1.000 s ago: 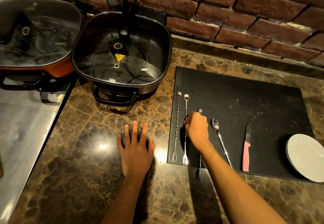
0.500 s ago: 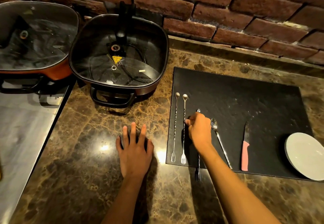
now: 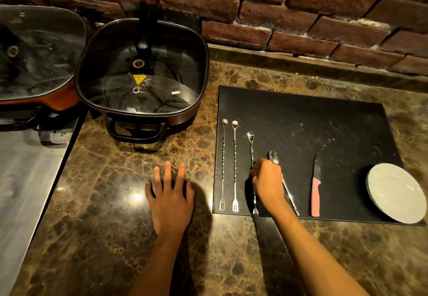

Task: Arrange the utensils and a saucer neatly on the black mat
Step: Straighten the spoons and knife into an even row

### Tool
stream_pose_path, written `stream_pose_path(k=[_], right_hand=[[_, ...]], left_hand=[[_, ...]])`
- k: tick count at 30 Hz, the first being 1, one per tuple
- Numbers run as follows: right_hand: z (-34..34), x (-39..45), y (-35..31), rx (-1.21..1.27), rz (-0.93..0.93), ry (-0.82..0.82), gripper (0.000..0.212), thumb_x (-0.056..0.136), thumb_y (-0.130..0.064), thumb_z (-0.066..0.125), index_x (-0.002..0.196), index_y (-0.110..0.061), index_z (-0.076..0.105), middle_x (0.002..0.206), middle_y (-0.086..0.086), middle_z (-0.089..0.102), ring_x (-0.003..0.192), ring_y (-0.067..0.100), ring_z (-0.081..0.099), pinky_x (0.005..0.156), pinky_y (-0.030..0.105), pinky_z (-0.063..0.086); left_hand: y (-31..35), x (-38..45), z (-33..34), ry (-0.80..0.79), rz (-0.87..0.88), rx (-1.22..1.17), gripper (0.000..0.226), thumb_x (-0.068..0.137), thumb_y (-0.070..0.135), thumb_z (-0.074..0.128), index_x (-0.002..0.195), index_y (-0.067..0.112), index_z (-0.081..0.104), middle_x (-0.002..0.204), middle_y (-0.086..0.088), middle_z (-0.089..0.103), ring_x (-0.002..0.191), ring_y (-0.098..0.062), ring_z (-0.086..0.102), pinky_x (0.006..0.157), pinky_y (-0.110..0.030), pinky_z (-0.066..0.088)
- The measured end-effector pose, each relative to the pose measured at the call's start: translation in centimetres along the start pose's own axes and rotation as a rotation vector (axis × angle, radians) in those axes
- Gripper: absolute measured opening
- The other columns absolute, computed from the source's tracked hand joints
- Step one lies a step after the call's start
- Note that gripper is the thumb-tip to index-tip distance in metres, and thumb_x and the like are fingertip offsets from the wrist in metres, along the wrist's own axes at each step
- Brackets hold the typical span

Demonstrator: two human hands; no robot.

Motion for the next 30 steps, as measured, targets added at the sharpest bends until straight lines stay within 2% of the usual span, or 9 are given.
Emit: stream_pose_path(k=[4,18,21,23,27,30], right_hand=[[0.3,1.3,-0.9,0.048,-0.026,-0.015,0.016,0.08,0.003,0.05,0.088,0.002,0.064,0.093,0.021,0.072,0.09,0.04,0.066,0.077,0.047,0.055],[0.6,2.2,-0.7,0.087,-0.021,-0.006,0.009,0.086,-0.002,0.059,0.092,0.0,0.066,0.09,0.018,0.072,0.086,0.034,0.069,0.076,0.048,0.057],[0.7,2.2,-0.4,0.109,-0.005,-0.016,0.009,0.089,-0.009,0.059,0.088,-0.001,0.064,0.086,0.018,0.07,0.083,0.036,0.067,0.073,0.047,0.056],[0.0,2.1,-0.1,0.114,-0.02,0.011,0.018,0.088,-0.02,0.064,0.084,-0.002,0.062,0.08,0.017,0.068,0.08,0.038,0.064,0.069,0.043,0.054],[-3.7,1.4,3.3,0.106,-0.042,0.134,0.017,0.086,-0.023,0.067,0.086,-0.007,0.062,0.083,0.014,0.069,0.08,0.035,0.064,0.069,0.04,0.05],[-5.8,0.6,7.4,0.058,0.005,0.148,0.01,0.084,-0.02,0.066,0.084,-0.01,0.062,0.083,0.014,0.07,0.081,0.035,0.065,0.072,0.041,0.051]], left_hand=[[-0.1,0.1,0.1,0.005,0.001,0.008,0.057,0.102,0.048,0.027,0.154,0.029,0.039,0.167,-0.009,0.029,0.154,-0.035,0.022,0.117,-0.06,0.022],[-0.2,-0.1,0.3,0.016,-0.001,0.006,0.057,0.101,0.047,0.032,0.154,0.03,0.038,0.166,-0.009,0.029,0.155,-0.035,0.022,0.117,-0.06,0.022],[-0.1,0.0,0.2,0.017,-0.001,0.001,0.056,0.101,0.047,0.032,0.154,0.029,0.038,0.166,-0.009,0.03,0.154,-0.035,0.023,0.116,-0.06,0.023],[-0.2,0.0,0.2,0.023,-0.005,-0.007,0.056,0.1,0.047,0.033,0.154,0.03,0.038,0.166,-0.008,0.03,0.154,-0.035,0.023,0.116,-0.06,0.023],[-0.1,0.0,0.4,0.012,0.001,0.0,0.057,0.1,0.048,0.033,0.154,0.03,0.038,0.166,-0.007,0.03,0.155,-0.033,0.022,0.116,-0.059,0.022],[-0.1,0.0,0.4,-0.01,-0.012,0.003,0.058,0.1,0.048,0.029,0.154,0.031,0.039,0.166,-0.007,0.031,0.155,-0.032,0.021,0.117,-0.058,0.022]])
Point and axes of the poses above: each hand's wrist, its own x-axis towards the middle knuckle, its own z-axis out of the palm, y = z × x, the point moved 9 cm from there along x, towards the middle knuckle
